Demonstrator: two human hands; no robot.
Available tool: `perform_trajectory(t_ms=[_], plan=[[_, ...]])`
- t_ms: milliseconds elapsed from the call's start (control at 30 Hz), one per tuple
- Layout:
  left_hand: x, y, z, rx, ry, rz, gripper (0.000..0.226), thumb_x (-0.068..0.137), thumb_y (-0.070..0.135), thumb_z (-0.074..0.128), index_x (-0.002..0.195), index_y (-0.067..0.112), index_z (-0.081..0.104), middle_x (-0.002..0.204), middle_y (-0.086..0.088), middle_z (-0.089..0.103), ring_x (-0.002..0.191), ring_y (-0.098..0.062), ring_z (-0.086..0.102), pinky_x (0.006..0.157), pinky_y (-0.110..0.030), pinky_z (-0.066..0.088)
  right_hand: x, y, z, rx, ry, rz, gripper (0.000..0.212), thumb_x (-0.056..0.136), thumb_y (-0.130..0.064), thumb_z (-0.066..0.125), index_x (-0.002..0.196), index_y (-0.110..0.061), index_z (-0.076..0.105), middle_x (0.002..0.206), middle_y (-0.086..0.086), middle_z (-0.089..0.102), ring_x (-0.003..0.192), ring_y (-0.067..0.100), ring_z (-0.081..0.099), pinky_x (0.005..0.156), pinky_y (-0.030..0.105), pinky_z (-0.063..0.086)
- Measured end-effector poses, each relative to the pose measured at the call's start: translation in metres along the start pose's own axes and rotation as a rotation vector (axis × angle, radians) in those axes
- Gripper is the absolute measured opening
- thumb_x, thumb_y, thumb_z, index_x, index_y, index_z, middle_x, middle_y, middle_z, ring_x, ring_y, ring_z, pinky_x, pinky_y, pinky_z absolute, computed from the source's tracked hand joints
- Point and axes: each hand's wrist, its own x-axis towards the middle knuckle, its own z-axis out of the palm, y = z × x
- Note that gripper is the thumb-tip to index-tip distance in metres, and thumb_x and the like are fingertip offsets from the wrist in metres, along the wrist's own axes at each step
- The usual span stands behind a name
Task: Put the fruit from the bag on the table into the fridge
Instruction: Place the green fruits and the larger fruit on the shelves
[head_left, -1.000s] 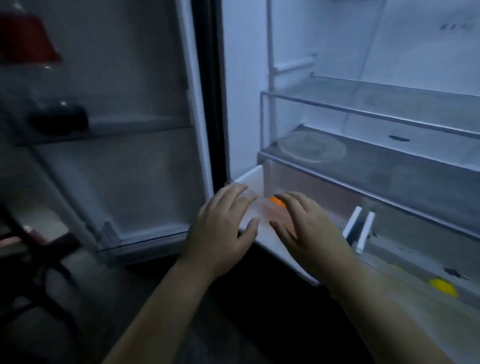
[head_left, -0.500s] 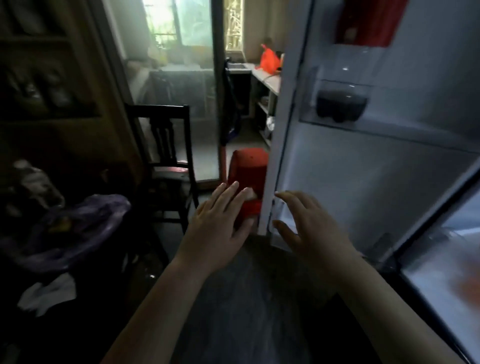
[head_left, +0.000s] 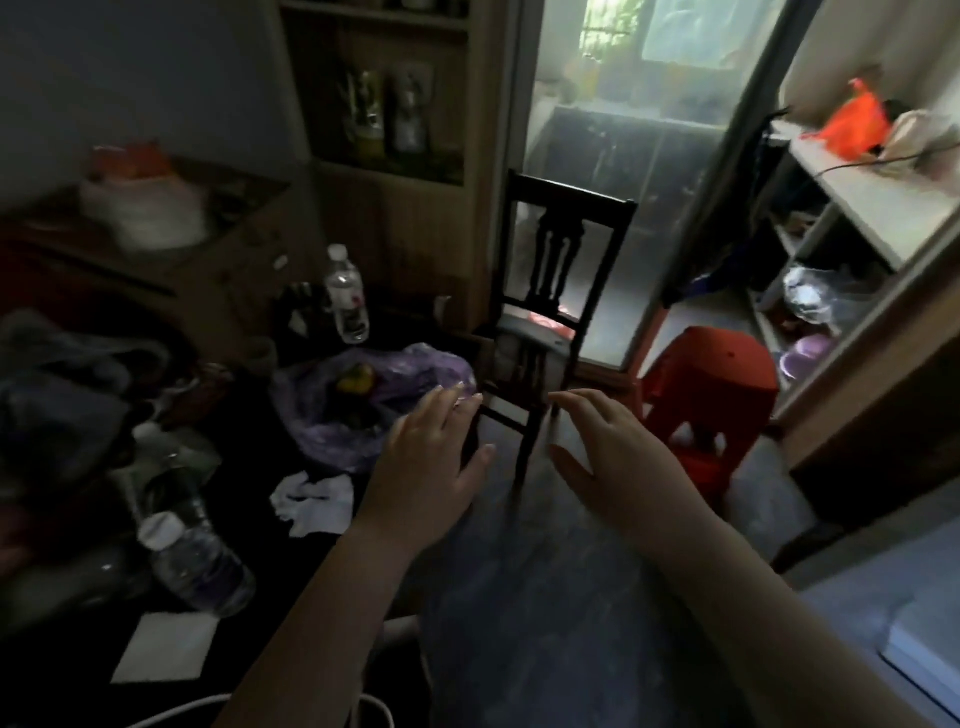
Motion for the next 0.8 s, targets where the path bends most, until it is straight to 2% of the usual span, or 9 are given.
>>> perform_trajectory(t_ms=[200,367,567,700,800], plan=[[-0.006,-0.065,0.010,0.022,0.000,-0.181,0.066,0.088,0.053,0.026,0.141,0.015,0.040,0.148,-0.005,0.038,0.138,-0.023,0.031,0.107,-0.042,0.034,0.057,-0.015,0.051,0.044,-0.070,-0.133,0.049,0.091,-0.032,0.057,0.136,-0.018,0.045,0.135,-0.002,0.048,0.124,0.018,0.046,0.093,0.022,0.037],[-0.010,-0.102,0.028,0.024,-0.030,-0.352,0.060,0.094,0.048,0.035,0.146,0.019,0.030,0.152,-0.002,0.031,0.142,-0.018,0.023,0.112,-0.037,0.027,0.103,-0.016,0.093,0.080,-0.179,-0.215,0.052,0.093,-0.033,0.053,0.140,-0.016,0.040,0.141,-0.001,0.044,0.129,0.020,0.041,0.100,0.029,0.037],[0.000,-0.132,0.056,0.018,-0.070,-0.501,0.059,0.097,0.044,0.040,0.149,0.021,0.023,0.154,0.002,0.025,0.142,-0.014,0.020,0.113,-0.034,0.026,0.166,-0.003,0.144,0.138,-0.259,-0.335,0.048,0.090,-0.028,0.059,0.134,-0.010,0.049,0.132,0.004,0.054,0.123,0.023,0.050,0.096,0.032,0.042],[0.023,-0.148,0.080,0.007,-0.084,-0.582,0.056,0.098,0.040,0.040,0.148,0.018,0.028,0.152,0.002,0.030,0.140,-0.014,0.024,0.112,-0.031,0.026,0.212,0.009,0.180,0.178,-0.356,-0.400,0.048,0.092,-0.026,0.056,0.136,-0.012,0.046,0.134,0.004,0.052,0.124,0.023,0.048,0.096,0.033,0.042],[0.045,-0.167,0.099,-0.052,-0.087,-0.656,0.051,0.098,0.037,0.040,0.145,0.019,0.032,0.148,0.002,0.036,0.137,-0.013,0.030,0.109,-0.033,0.031,0.242,0.018,0.209,0.215,-0.420,-0.415,0.044,0.094,-0.026,0.053,0.136,-0.015,0.046,0.133,0.003,0.052,0.121,0.023,0.050,0.094,0.035,0.044]])
